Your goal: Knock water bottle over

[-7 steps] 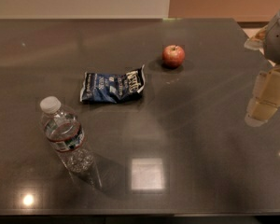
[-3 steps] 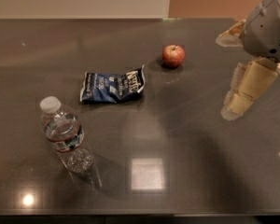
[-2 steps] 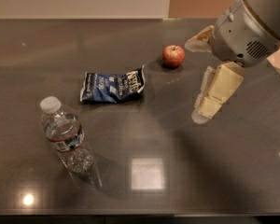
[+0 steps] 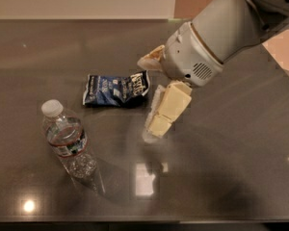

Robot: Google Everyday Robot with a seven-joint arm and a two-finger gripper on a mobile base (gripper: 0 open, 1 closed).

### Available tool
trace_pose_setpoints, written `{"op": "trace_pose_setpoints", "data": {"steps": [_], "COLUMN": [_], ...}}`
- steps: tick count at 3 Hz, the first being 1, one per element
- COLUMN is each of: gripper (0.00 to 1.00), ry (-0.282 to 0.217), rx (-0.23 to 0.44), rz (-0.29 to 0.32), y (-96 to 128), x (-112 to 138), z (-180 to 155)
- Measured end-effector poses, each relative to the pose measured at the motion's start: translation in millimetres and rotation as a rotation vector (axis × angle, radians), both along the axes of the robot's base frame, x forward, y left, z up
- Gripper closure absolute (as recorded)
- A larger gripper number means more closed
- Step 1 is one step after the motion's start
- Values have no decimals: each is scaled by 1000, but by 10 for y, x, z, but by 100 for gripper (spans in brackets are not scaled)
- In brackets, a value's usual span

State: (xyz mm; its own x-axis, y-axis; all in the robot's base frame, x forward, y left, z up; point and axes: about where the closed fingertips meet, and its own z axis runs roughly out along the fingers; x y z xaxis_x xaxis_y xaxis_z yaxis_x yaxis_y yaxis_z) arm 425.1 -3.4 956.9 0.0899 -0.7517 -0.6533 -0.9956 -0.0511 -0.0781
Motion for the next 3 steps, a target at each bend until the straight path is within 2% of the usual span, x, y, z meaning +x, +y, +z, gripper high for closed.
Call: {"op": "trace_pose_setpoints", "data": {"steps": [1, 3], "gripper": [0, 0], "ry": [32, 29], "rx": [60, 140], "rz": [64, 146], "y": [401, 985], "x": [-145, -332], "z": [-81, -112]}}
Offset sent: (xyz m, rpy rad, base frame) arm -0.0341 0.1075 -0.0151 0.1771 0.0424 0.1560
